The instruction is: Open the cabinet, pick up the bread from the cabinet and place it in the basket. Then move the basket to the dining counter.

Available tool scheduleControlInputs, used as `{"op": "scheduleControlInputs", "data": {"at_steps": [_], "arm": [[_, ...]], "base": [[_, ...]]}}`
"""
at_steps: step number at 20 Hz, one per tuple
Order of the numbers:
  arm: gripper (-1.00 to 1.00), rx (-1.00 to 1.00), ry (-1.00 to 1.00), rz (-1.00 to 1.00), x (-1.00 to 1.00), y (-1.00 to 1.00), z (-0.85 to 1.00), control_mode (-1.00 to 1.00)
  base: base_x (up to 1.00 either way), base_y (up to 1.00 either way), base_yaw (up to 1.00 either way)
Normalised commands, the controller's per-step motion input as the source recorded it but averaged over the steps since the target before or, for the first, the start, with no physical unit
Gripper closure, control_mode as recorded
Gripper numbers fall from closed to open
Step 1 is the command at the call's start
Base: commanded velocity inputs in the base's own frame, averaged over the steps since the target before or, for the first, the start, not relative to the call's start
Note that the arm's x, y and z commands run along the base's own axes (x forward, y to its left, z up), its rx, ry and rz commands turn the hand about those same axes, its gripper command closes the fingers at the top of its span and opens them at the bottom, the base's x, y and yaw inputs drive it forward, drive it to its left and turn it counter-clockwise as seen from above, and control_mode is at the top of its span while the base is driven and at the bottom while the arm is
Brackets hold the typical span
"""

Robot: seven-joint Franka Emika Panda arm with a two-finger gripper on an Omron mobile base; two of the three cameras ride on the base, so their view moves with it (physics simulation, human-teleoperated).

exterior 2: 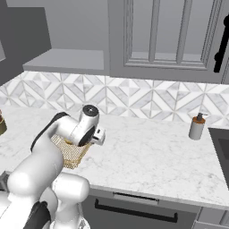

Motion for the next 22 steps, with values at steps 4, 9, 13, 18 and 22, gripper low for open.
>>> {"op": "scheduleControlInputs", "data": {"at_steps": [4,9,13,18,22], "arm": [[-1.0,0.02,0.07,0.0,0.0,-0.06,0.0,-1.0],[-1.0,-0.05,0.07,-0.02,0.0,0.0,-0.13,-1.0],[-1.0,-0.01,0.0,-0.04,0.0,0.0,-0.35,-1.0],[-1.0,0.0,0.0,0.0,0.0,0.0,-0.27,-1.0],[-1.0,0.0,0.0,0.0,0.0,0.0,-0.21,-1.0]], "base": [[0.0,0.0,0.0],[0.0,0.0,0.0],[0.0,0.0,0.0],[0.0,0.0,0.0],[0.0,0.0,0.0]]}}
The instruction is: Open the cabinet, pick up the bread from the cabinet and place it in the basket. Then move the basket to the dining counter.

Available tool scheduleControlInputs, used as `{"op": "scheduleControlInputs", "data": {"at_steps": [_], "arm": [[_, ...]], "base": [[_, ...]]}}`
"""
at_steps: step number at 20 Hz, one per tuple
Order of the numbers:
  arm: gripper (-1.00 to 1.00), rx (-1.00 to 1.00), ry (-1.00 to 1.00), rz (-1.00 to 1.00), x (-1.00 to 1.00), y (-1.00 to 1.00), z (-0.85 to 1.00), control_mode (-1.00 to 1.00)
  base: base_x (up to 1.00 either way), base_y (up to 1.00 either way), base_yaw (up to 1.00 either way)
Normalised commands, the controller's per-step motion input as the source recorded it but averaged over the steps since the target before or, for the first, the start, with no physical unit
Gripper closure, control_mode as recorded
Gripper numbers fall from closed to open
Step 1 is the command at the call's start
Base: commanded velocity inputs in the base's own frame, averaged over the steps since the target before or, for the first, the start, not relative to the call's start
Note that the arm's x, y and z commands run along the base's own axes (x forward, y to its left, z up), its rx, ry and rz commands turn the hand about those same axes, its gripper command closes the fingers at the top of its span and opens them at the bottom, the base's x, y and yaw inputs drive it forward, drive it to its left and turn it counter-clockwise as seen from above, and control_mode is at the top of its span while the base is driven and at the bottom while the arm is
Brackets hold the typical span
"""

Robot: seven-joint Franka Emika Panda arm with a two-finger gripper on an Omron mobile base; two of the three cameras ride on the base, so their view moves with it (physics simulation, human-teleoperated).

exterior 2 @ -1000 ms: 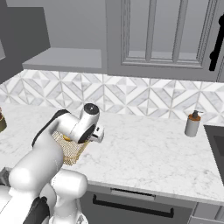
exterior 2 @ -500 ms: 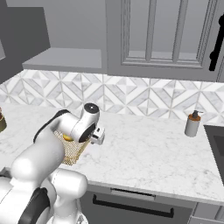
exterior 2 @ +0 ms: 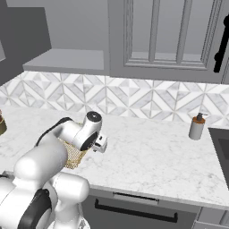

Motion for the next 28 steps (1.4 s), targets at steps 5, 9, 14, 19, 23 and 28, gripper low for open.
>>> {"op": "scheduleControlInputs", "data": {"at_steps": [5,9,14,19,23,28], "arm": [[-1.0,0.0,0.02,0.0,0.0,0.04,-0.12,-1.0],[-1.0,-0.07,0.03,0.0,0.0,0.05,-0.29,-1.0],[-1.0,-0.03,0.0,0.0,0.0,0.08,-0.13,-1.0],[-1.0,0.0,0.0,0.0,0.0,0.05,-0.02,-1.0],[1.0,0.0,0.02,0.0,0.0,0.08,0.0,-1.0],[1.0,0.0,0.02,0.0,0.0,0.01,0.0,-1.0]], "base": [[0.0,0.0,0.0],[0.0,0.0,0.0],[0.0,0.0,0.0],[0.0,0.0,0.0],[0.0,0.0,0.0],[0.0,0.0,0.0]]}}
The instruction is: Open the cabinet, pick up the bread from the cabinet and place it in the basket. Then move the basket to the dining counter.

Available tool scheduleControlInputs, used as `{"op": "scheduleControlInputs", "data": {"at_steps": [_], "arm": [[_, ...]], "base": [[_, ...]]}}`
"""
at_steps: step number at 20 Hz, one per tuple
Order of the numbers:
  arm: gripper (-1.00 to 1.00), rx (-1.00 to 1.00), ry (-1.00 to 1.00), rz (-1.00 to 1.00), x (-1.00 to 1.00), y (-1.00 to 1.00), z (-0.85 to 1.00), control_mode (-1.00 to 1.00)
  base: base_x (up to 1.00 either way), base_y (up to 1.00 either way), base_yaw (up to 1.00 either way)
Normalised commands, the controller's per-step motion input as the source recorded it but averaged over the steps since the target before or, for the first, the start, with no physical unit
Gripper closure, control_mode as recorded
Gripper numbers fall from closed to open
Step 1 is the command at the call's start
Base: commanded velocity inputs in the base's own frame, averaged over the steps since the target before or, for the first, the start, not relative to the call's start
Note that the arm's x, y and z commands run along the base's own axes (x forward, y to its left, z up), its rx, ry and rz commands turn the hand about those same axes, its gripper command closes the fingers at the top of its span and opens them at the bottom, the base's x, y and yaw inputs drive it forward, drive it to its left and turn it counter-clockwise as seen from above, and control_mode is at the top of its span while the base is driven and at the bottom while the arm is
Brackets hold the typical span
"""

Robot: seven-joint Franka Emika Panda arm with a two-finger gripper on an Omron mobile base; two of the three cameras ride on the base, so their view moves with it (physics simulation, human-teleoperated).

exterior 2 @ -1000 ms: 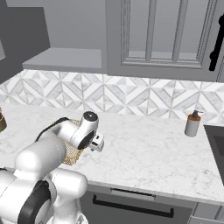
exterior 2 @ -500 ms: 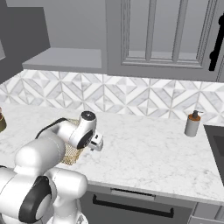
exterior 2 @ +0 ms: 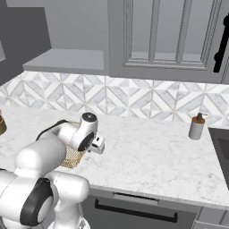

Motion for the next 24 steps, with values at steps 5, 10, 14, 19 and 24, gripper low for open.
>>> {"op": "scheduleControlInputs", "data": {"at_steps": [5,10,14,19,24], "arm": [[1.0,0.0,0.11,0.0,0.0,0.0,-0.04,-1.0],[1.0,0.1,0.01,-0.02,0.0,0.0,0.06,-1.0],[1.0,0.22,-0.18,-0.18,-0.13,0.0,0.43,-1.0],[1.0,0.1,-0.18,-0.22,-0.3,-0.02,0.45,-1.0],[1.0,0.0,-0.04,-0.15,-0.53,-0.05,0.64,-1.0]], "base": [[0.0,0.0,0.0],[0.0,0.0,0.0],[0.0,0.0,0.0],[0.0,0.0,0.0],[0.0,0.0,0.0]]}}
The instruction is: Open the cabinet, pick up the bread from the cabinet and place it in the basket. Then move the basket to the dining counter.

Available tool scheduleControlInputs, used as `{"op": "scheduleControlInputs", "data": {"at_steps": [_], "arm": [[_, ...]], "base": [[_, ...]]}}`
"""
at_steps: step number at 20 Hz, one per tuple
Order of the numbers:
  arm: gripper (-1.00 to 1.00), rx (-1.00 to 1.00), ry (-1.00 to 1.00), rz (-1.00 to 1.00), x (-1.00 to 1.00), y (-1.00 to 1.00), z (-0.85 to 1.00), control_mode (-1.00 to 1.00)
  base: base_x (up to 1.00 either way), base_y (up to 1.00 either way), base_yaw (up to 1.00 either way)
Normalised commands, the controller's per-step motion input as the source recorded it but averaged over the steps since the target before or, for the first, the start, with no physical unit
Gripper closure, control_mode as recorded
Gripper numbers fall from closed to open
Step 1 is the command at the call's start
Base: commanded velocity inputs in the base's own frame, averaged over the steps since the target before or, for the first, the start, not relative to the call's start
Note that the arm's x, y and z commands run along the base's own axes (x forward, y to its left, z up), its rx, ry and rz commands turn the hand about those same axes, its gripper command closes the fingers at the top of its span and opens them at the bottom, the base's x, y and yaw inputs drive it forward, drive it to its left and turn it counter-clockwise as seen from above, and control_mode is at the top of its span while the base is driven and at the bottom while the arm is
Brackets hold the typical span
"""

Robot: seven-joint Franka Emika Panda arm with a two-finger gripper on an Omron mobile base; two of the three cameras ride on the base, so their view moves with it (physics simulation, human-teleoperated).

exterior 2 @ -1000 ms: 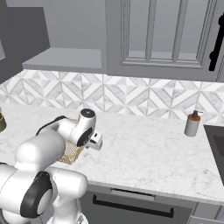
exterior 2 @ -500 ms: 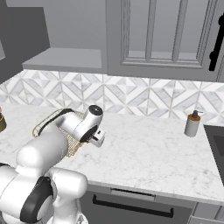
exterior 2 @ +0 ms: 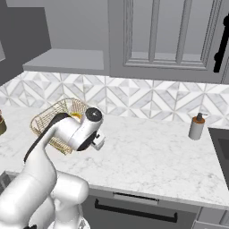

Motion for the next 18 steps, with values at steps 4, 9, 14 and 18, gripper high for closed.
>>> {"op": "scheduleControlInputs", "data": {"at_steps": [4,9,14,18], "arm": [[1.0,-0.02,0.01,-0.18,-0.51,0.0,0.75,-1.0],[1.0,-0.06,0.13,-0.16,-0.26,0.0,0.66,-1.0],[1.0,-0.11,0.2,-0.12,-0.08,0.0,0.35,-1.0],[1.0,-0.02,0.12,-0.11,-0.2,0.0,0.38,-1.0]], "base": [[0.0,0.0,0.0],[0.0,0.0,0.0],[0.0,0.0,0.0],[0.0,0.0,0.0]]}}
